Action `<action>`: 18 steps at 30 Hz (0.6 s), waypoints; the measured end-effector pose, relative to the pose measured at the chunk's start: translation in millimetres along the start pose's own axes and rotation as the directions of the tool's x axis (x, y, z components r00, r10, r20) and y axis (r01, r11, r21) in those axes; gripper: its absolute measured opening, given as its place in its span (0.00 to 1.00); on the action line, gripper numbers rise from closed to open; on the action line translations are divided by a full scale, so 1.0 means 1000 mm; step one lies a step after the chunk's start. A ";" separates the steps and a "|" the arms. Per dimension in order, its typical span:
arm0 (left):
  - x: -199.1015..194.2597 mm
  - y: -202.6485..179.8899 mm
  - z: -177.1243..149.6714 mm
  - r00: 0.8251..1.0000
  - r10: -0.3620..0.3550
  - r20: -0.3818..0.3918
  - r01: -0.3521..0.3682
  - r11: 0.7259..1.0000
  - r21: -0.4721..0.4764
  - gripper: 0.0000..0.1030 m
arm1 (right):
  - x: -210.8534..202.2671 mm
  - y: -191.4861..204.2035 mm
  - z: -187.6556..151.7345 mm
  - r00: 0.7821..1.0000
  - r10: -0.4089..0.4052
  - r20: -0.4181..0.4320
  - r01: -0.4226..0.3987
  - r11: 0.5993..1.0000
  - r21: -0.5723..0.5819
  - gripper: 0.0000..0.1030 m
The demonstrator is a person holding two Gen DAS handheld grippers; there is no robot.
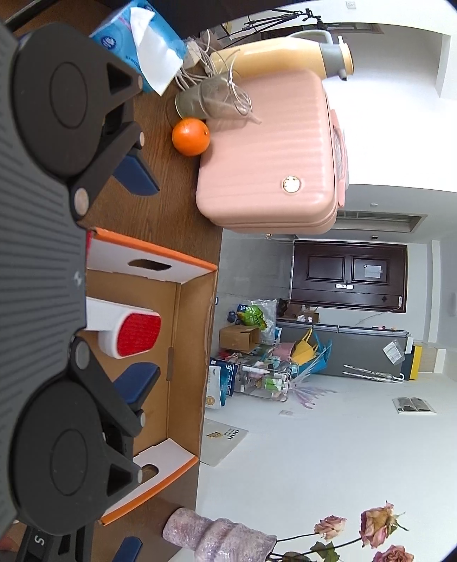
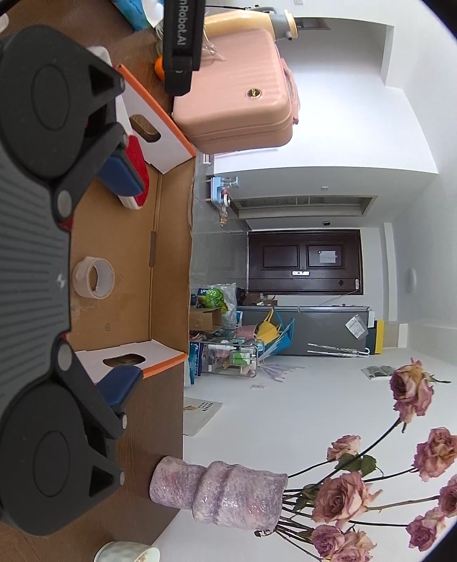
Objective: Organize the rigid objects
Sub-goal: 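Open both tools to drop the lint roller and cup into the box, then return the left tool to the table while the right tool grasps the clear plastic box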
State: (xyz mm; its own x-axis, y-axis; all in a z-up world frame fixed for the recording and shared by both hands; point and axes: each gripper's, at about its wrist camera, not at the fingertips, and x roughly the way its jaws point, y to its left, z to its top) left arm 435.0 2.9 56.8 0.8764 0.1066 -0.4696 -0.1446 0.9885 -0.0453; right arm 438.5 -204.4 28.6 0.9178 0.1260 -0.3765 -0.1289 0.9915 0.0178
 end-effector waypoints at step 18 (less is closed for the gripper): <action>-0.072 0.020 -0.047 0.995 -0.023 0.102 0.021 1.000 0.023 1.00 | -0.074 0.019 -0.043 1.000 0.022 0.022 -0.021 0.999 -0.045 1.00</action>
State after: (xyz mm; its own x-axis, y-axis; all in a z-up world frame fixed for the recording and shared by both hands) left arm 347.2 9.7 48.5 0.9218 0.0945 -0.3761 -0.1158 0.9927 -0.0345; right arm 352.5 -195.9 17.3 0.9230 0.1483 -0.3552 -0.1645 0.9863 -0.0157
